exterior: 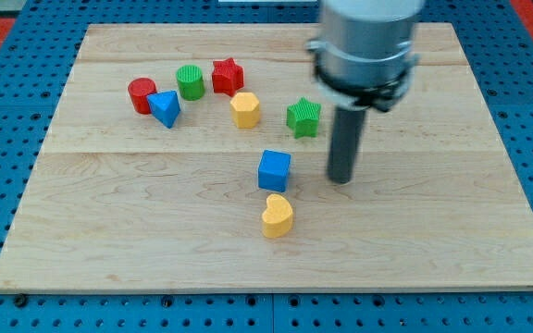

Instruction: Push the green star left and down a bit

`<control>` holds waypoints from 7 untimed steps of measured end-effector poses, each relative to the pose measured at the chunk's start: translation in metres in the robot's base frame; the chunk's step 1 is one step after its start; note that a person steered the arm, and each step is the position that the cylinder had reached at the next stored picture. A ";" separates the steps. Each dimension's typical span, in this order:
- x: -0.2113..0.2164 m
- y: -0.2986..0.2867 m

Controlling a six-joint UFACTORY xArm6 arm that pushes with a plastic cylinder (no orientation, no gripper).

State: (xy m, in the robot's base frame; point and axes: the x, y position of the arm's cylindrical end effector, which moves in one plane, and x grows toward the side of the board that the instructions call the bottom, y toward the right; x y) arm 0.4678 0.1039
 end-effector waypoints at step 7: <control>-0.108 -0.107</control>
